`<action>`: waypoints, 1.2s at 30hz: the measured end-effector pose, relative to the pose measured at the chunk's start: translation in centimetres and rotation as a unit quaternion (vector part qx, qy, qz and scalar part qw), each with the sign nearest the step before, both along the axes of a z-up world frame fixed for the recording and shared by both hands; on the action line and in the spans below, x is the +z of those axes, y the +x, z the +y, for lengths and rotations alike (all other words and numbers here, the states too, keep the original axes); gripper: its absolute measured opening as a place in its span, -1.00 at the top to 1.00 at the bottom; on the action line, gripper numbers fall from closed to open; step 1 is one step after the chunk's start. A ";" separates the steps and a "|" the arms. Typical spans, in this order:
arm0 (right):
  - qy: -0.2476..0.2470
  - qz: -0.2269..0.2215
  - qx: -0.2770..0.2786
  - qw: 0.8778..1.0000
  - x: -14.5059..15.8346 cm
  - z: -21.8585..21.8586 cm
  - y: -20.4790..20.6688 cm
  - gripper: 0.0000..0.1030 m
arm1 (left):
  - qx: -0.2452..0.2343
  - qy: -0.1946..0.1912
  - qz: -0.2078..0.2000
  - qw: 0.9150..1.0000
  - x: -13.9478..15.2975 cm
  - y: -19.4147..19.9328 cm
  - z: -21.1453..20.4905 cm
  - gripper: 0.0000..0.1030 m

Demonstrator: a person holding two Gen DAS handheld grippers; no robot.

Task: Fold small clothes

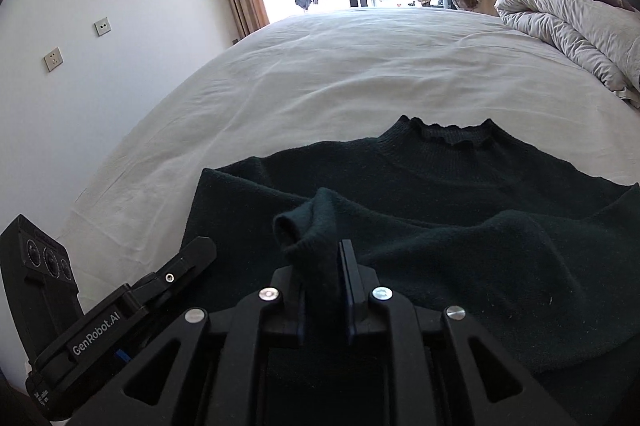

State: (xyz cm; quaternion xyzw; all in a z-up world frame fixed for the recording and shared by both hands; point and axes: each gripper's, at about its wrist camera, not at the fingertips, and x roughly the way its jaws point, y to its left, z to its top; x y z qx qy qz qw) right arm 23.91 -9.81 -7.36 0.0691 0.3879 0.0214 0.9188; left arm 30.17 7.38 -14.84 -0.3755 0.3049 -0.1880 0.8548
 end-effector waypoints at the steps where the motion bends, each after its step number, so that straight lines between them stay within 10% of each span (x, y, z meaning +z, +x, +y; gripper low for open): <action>1: 0.002 0.000 0.002 1.000 -0.2 0.2 0.1 0.58 | 0.000 0.000 0.000 1.000 0.1 -0.1 0.0 0.71; 9: 0.097 -0.007 0.054 0.994 -0.7 -0.2 -1.6 -0.38 | 0.003 -0.010 -0.001 1.000 -0.1 -1.2 1.1 0.71; 18: 0.139 -0.056 -0.065 0.987 2.5 -12.5 -10.4 -0.37 | 0.002 0.001 0.007 1.000 0.6 -1.5 0.8 0.71; 21: 0.148 -0.058 -0.120 0.980 2.8 -18.5 -12.7 -0.27 | 0.009 0.066 0.004 0.998 3.0 -1.9 -0.4 0.57; 25: 0.238 -0.050 -0.186 0.952 1.9 -25.8 -14.8 -0.21 | -0.003 0.166 -0.052 0.985 7.7 -2.0 -4.6 -0.17; 27: 0.296 -0.042 -0.193 0.935 0.8 -27.8 -15.5 -0.21 | -0.006 0.210 -0.066 0.975 9.2 -1.3 -6.7 -0.24; 32: 0.385 -0.012 -0.204 0.900 -2.9 -29.7 -15.5 -0.24 | -0.026 0.319 0.025 0.947 7.2 1.9 -9.8 -0.46; 36: 0.423 -0.033 -0.215 0.880 -4.4 -31.0 -14.8 -0.20 | -0.014 0.278 0.063 0.958 4.4 0.7 -7.8 -0.46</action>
